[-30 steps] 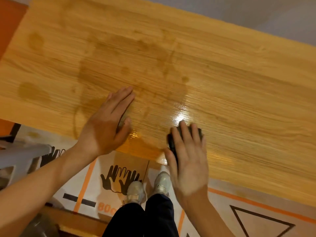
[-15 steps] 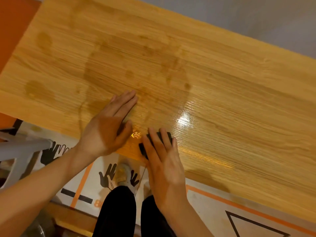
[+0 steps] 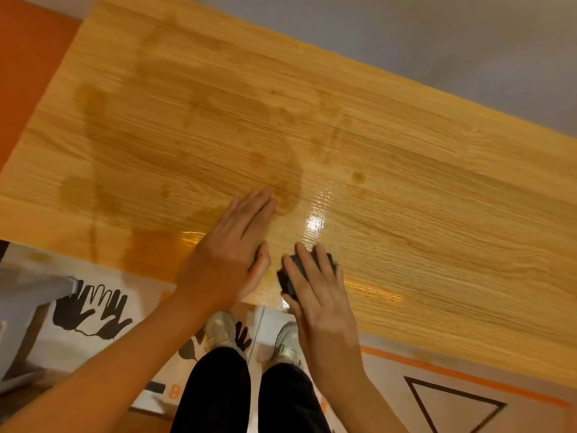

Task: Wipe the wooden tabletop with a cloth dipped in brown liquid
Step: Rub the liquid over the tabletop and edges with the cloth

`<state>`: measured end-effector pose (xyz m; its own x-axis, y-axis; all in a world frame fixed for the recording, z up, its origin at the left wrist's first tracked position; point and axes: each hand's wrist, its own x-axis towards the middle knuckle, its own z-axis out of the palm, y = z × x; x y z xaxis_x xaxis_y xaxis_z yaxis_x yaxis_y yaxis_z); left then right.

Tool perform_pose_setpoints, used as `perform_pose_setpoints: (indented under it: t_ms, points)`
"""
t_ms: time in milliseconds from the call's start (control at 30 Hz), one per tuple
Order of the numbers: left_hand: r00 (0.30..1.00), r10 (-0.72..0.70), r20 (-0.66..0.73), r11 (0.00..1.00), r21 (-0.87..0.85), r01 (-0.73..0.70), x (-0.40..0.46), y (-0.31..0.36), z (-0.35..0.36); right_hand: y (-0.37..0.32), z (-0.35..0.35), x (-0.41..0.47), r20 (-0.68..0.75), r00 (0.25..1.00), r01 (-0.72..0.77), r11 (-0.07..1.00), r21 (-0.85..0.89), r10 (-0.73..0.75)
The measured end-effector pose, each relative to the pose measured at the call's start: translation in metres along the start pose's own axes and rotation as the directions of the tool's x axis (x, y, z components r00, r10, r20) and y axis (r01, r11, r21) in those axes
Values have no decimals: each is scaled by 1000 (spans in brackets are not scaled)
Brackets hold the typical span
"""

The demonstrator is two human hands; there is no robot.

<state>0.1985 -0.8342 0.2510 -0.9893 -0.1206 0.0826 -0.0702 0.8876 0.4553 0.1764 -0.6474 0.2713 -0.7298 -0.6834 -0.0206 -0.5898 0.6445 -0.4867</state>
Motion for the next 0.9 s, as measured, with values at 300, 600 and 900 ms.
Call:
perform_pose_setpoints:
  t_ms: [300,600,900]
  points:
    - [999,17,32,1000,-3,-17,-1,-1,-3,17,-15,60,-170,928,-315,941,122,332]
    - [999,30,28,999,26,-31,4,-6,-3,46,-30,74,-164,909,-375,923,83,384]
    - [999,20,44,1000,20,-21,3,-4,-4,-9,-7,24,-142,942,-293,951,99,305]
